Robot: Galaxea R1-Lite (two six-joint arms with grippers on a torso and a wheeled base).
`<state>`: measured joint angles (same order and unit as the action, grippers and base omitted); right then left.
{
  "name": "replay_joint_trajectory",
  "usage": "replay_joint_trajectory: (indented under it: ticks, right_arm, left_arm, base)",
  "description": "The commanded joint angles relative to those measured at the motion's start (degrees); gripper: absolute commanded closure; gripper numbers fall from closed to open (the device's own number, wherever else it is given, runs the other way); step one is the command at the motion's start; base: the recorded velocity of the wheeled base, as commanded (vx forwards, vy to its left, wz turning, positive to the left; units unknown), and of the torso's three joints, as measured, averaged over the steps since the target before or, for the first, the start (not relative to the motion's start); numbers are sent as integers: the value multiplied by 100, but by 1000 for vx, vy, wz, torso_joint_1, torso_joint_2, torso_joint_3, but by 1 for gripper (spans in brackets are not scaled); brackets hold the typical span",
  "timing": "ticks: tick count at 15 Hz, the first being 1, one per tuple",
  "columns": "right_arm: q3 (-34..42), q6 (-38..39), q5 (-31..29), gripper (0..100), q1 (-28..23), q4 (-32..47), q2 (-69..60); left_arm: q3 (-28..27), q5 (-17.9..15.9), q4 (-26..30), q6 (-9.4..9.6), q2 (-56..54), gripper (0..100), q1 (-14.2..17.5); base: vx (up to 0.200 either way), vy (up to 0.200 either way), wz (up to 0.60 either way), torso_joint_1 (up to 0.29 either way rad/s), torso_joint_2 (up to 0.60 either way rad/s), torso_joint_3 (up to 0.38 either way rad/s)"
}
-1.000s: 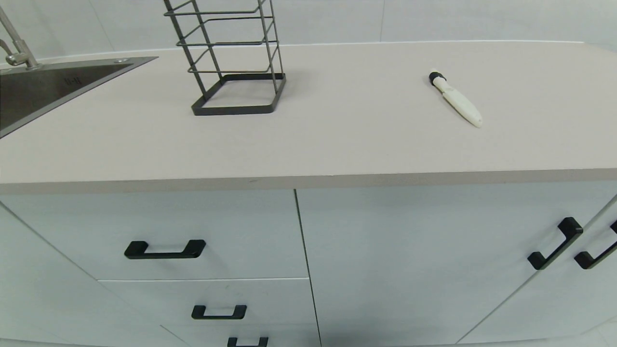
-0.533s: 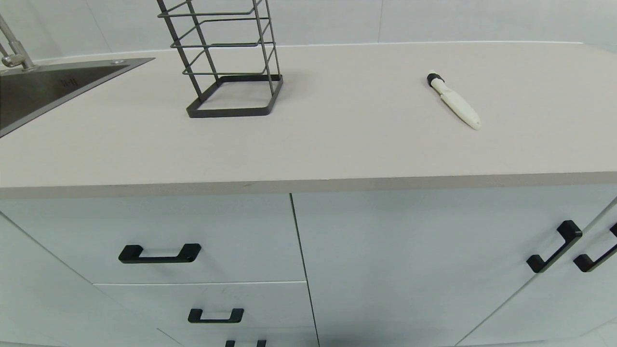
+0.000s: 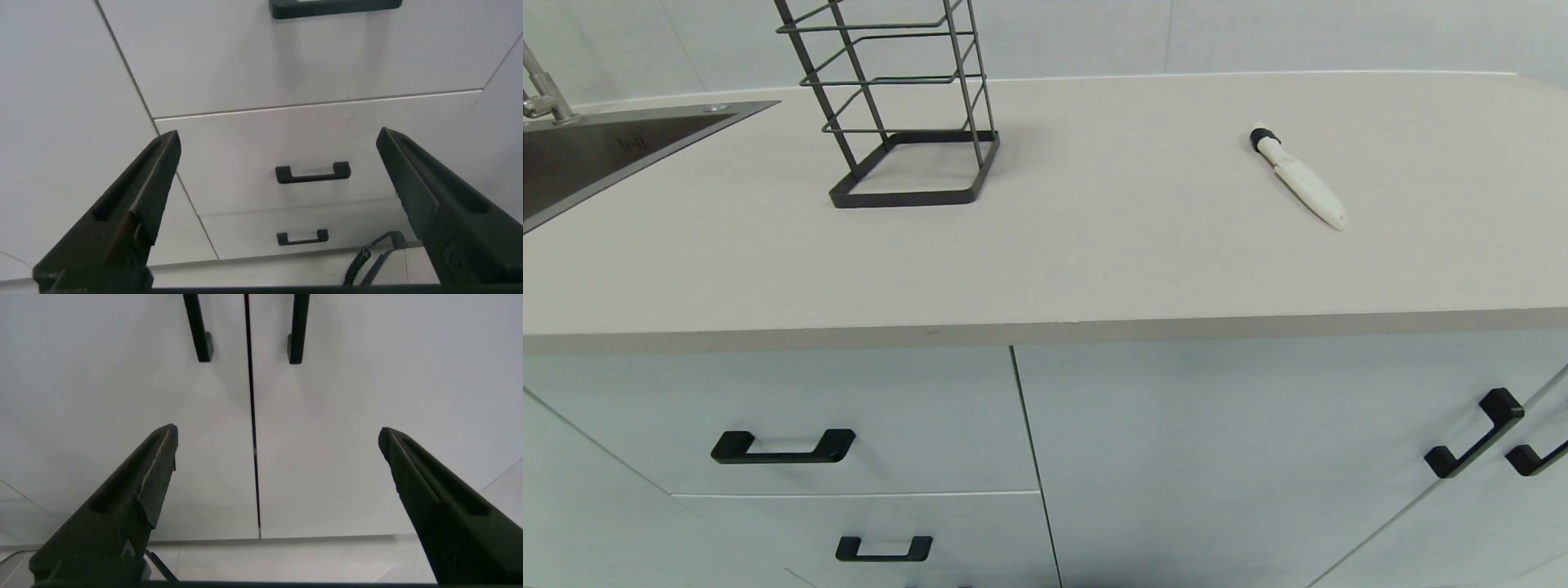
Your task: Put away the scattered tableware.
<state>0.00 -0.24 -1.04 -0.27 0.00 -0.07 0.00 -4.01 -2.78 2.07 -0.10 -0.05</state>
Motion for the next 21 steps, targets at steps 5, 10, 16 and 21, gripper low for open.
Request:
replay_joint_trajectory:
  ticks: [5, 10, 16, 21]
  right_arm:
    - [0, 7, -2, 0, 0, 0, 7]
    - [0, 7, -2, 0, 0, 0, 7]
    - [0, 7, -2, 0, 0, 0, 7]
    - [0, 7, -2, 0, 0, 0, 7]
  left_arm:
    - [0, -3, -3, -14, 10, 0, 5]
    - [0, 41, -3, 21, 10, 0, 5]
    - [0, 67, -3, 21, 10, 0, -4]
    - [0, 76, -3, 12, 10, 0, 5]
  base:
    - [0, 0, 0, 0, 0, 0]
    - [0, 0, 0, 46, -55, -8]
    - [0, 0, 0, 244, -266, -168]
    - [0, 0, 0, 213, -565, -186]
